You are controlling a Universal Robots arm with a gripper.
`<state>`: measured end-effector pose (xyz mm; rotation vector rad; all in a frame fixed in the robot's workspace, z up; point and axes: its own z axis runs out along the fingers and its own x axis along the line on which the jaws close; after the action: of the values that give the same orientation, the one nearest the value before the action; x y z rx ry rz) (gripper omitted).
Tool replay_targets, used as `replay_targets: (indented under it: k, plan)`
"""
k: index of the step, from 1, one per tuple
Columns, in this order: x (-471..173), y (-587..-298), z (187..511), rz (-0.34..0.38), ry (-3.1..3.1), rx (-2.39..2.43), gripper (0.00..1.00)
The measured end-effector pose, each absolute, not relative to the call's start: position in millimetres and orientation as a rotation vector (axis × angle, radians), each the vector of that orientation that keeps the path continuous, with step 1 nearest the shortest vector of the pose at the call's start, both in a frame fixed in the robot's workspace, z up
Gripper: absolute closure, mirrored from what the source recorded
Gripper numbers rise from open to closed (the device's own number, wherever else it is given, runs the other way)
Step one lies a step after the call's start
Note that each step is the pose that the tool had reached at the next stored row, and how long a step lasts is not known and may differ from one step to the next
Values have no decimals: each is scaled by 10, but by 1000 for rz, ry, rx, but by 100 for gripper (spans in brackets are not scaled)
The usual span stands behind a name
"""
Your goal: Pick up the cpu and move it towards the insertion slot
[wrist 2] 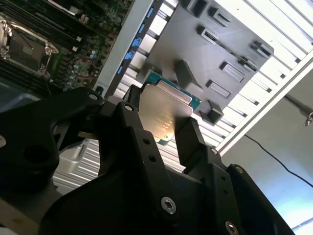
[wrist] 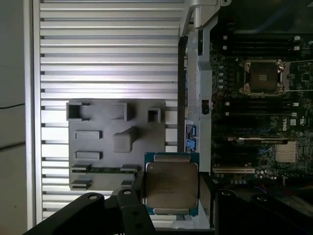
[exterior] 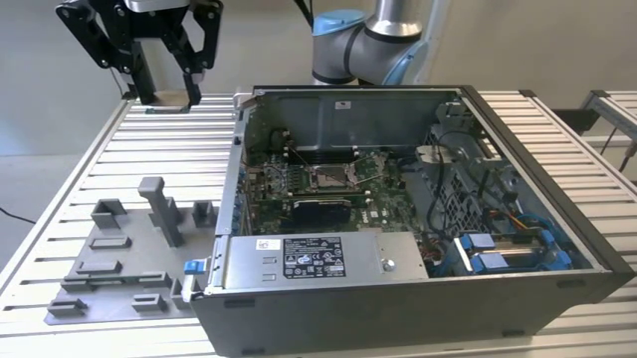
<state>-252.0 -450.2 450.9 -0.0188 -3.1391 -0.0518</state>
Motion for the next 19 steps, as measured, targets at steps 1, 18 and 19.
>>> replay_targets:
  k: [1, 18, 19]
  plan:
    - [-2521, -4502, 4513, -52, -3139, -19, 100]
    - [-2329, -4502, 4549, -52, -3139, -19, 100]
    - [-2283, -4502, 4550, -52, -3139, -19, 100]
